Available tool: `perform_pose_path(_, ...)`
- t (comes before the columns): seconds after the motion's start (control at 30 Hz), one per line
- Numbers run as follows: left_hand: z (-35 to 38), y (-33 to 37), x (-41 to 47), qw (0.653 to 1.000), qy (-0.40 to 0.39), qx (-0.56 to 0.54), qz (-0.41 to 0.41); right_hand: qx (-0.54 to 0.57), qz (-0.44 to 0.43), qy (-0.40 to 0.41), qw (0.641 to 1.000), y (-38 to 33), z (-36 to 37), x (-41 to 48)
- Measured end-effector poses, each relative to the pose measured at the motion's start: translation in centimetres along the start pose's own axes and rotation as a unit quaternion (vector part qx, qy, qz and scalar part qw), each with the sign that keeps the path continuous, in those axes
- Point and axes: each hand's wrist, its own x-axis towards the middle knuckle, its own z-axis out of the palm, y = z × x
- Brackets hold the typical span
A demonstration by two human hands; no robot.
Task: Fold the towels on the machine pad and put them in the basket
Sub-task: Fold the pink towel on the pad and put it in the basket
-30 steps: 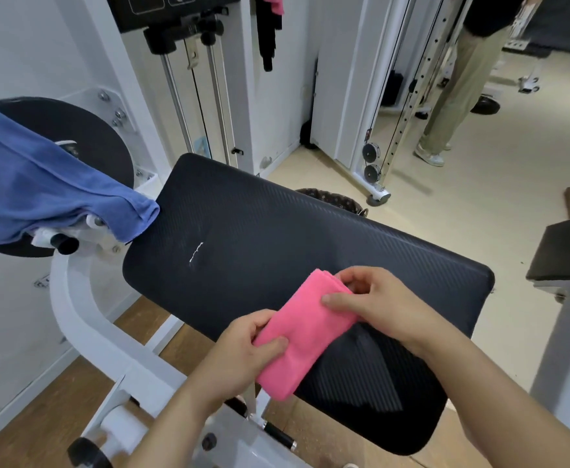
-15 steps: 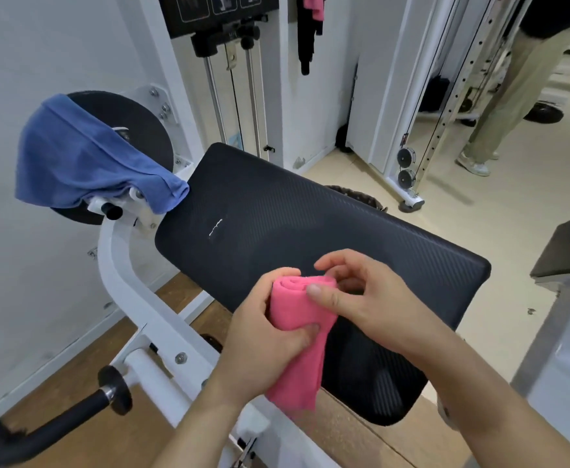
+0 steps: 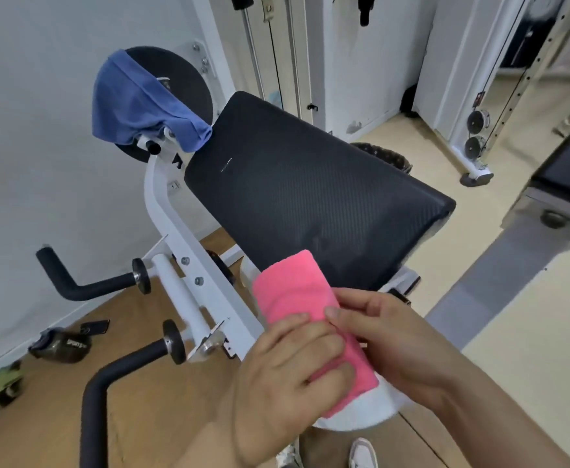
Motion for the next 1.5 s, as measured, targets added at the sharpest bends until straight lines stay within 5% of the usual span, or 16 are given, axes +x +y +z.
perform_pose_path(0.13, -1.0, 4.4, -0.4, 0.988, -0.116, -0.057, -0.086, -0.171, -0.110, 0.102, 0.974, 0.9, -0.2, -2.6)
perform_pose_path(0.3, -4.0, 6.9, -0.2, 0.957, -0.016, -0.096, -0.275, -0.359, -0.239, 0.149, 0.890, 1.9, 0.0, -7.1)
perform_pose_path(0.43, -5.1, 7.3, -0.5, 0.843, -0.068, -0.282, -0.452, -0.416, -0.285, 0.123, 0.855, 3.5, 0.8, -10.9)
perform_pose_path(0.53, -5.2, 9.3, -1.4, 0.823, -0.089, -0.339, -0.447, -0.489, -0.294, 0.125, 0.812, 5.4, 1.1, -13.3)
perform_pose_path(0.67, -4.9, 13.3, -1.7, 0.858, -0.070, -0.328, -0.389, -0.606, -0.256, 0.163, 0.736, 7.7, 0.9, -16.9)
perform_pose_path(0.83, -4.6, 16.7, -0.4, 0.876, -0.048, -0.341, -0.337, -0.559, -0.153, 0.120, 0.806, 7.2, -1.3, -21.2)
perform_pose_path(0.97, -3.4, 19.0, 1.7, 0.863, -0.026, -0.362, -0.351, -0.625, -0.087, 0.047, 0.774, 5.3, -4.2, -23.7)
perform_pose_path(1.1, -0.1, 20.6, 4.7, 0.826, -0.008, -0.368, -0.427, -0.647, -0.040, 0.079, 0.758, 3.7, -9.9, -26.5)
perform_pose_path(1.23, 4.9, 22.6, 9.4, 0.862, -0.029, -0.348, -0.367, -0.643, -0.052, 0.120, 0.755, 1.8, -17.4, -28.4)
perform_pose_path(1.43, 14.8, 27.2, 18.1, 0.888, -0.095, -0.325, -0.310, -0.524, -0.015, 0.086, 0.847, -2.5, -30.4, -30.9)
perform_pose_path(1.5, 17.7, 28.7, 21.3, 0.895, -0.109, -0.317, -0.294, -0.526, 0.002, 0.049, 0.849, -4.1, -33.4, -30.8)
